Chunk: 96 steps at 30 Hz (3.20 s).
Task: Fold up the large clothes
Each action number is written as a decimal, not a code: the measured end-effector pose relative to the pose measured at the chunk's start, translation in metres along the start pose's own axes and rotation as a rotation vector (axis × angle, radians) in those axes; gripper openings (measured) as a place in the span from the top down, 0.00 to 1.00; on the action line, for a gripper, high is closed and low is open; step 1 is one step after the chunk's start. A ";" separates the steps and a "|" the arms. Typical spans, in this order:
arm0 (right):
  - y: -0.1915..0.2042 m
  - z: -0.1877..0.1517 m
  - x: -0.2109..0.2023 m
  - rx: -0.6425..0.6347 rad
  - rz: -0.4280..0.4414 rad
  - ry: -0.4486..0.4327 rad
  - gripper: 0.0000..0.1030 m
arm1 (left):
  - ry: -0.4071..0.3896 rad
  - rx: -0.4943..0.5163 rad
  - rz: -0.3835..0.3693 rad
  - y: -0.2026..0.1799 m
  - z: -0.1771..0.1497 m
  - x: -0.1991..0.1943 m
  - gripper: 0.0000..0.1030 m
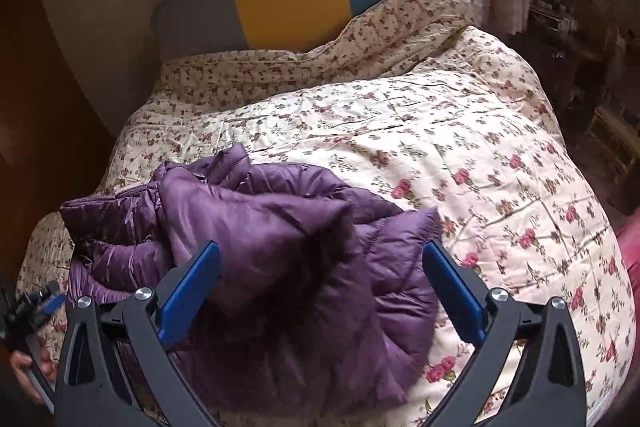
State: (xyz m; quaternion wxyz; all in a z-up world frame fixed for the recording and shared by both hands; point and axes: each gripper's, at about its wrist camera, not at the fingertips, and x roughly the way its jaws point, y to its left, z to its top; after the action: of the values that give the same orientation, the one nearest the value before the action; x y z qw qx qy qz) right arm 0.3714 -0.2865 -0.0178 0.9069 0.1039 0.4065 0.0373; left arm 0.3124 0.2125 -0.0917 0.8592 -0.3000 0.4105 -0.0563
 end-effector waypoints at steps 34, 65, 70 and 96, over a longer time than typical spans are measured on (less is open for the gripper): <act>0.010 -0.130 -0.012 -0.257 -0.136 0.191 0.89 | 0.113 0.072 -0.087 0.005 -0.076 -0.022 0.89; 0.010 -0.172 -0.112 -0.236 -0.137 0.118 0.30 | 0.030 0.078 -0.103 0.005 -0.125 -0.119 0.33; 0.001 -0.133 -0.055 -0.066 -0.108 0.155 0.29 | 0.072 -0.015 -0.102 -0.004 -0.090 -0.078 0.33; 0.006 -0.154 0.034 -0.125 -0.395 0.071 0.89 | -0.002 0.296 0.370 -0.032 -0.093 0.024 0.91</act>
State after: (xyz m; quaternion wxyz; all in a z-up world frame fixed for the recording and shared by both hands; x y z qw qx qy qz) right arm 0.2799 -0.2515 -0.1412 0.8865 -0.0356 0.4474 -0.1127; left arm 0.2647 0.1347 -0.1346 0.8899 -0.0906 0.4451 0.0427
